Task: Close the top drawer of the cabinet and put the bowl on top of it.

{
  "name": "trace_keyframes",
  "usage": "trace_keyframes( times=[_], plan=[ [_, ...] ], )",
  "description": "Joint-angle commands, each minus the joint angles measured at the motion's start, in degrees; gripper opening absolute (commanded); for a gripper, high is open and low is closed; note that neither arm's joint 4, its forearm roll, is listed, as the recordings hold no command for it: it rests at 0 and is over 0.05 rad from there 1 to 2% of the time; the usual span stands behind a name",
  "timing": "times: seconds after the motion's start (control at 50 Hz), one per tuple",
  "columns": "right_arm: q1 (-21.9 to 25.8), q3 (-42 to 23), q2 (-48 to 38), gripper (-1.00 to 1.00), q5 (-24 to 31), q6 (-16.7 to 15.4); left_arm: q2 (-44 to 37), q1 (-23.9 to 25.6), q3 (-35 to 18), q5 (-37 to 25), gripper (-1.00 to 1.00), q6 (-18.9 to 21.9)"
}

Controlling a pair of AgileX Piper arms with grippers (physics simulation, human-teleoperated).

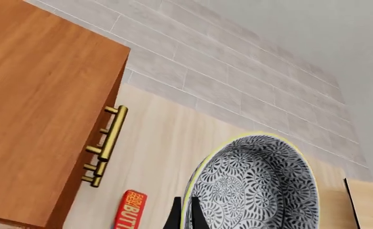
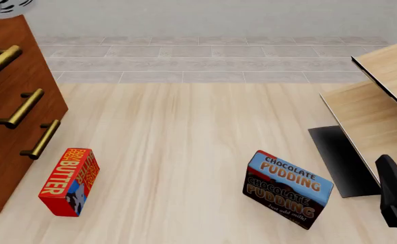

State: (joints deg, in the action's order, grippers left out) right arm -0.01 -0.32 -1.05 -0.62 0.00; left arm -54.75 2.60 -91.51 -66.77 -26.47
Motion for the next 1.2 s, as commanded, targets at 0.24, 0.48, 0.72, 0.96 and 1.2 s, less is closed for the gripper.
trace_keyframes(
  times=[0.24,0.48,0.72,0.96,1.2],
  plan=[
    [0.01,0.02,0.3,1.0,0.23,-0.02,-1.34,-7.55,-0.12,2.72,-1.0,-1.51],
    [0.01,0.02,0.3,1.0,0.23,0.0,-2.3,-11.93,2.89,6.37,-1.0,-2.94],
    [0.0,0.02,0.29,1.0,0.23,0.01,-2.95,-14.83,4.14,8.28,-1.0,-4.3],
    [-0.01,0.02,0.29,1.0,0.23,0.0,-3.34,-17.36,4.07,9.17,-1.0,-6.53],
    [0.0,0.02,0.27,1.0,0.23,-0.01,-4.84,-20.6,4.05,10.59,-1.0,-6.38]
  ],
)
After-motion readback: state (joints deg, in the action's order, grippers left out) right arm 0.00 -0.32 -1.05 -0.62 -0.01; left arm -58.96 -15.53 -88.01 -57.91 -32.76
